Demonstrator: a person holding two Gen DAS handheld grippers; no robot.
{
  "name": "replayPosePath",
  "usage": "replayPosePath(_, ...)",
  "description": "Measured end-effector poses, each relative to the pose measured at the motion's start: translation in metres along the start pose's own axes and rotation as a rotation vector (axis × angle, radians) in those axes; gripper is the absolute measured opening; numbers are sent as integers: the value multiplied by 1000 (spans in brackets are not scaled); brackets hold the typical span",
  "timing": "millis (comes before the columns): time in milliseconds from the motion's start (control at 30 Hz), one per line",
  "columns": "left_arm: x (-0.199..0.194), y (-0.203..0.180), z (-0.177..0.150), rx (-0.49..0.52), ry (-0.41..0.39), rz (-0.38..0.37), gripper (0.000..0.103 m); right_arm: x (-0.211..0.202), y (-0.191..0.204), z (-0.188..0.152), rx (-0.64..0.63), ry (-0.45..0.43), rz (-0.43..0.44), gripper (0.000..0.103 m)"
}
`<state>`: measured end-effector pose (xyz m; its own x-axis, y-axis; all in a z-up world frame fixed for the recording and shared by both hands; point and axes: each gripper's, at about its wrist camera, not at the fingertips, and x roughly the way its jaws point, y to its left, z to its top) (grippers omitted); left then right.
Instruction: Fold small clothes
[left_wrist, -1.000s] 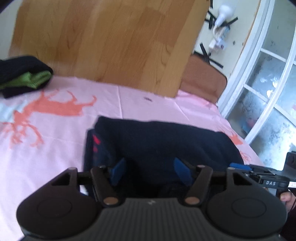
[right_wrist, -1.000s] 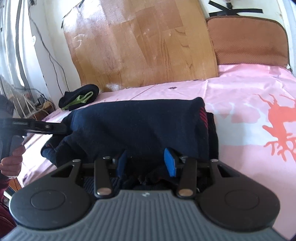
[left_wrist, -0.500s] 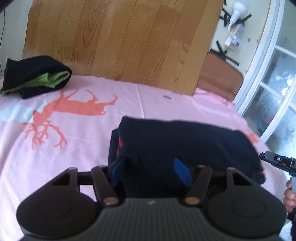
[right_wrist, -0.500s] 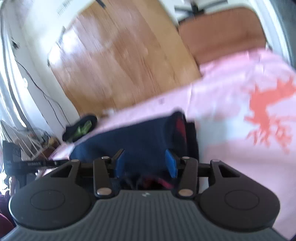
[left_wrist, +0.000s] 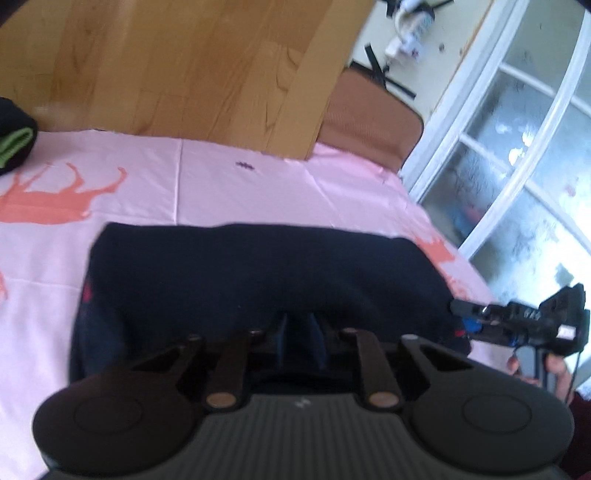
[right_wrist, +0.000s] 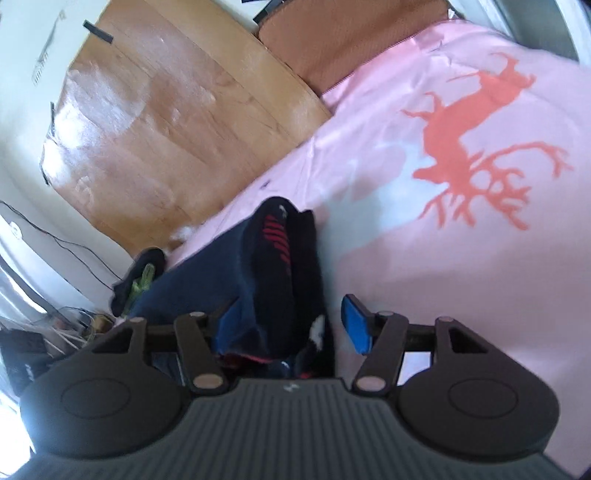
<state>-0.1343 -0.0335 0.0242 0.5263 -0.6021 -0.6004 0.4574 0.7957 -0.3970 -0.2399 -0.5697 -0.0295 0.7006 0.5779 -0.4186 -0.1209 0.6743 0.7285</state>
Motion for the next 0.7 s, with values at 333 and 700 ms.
replayPosePath(333,14,9,-7,-33,20,19,5,8,62,14,-39,45,213,27)
replayPosePath(700,-57,61,-28,-154,-98,40,10,82,244,-31,-604,214,250,27)
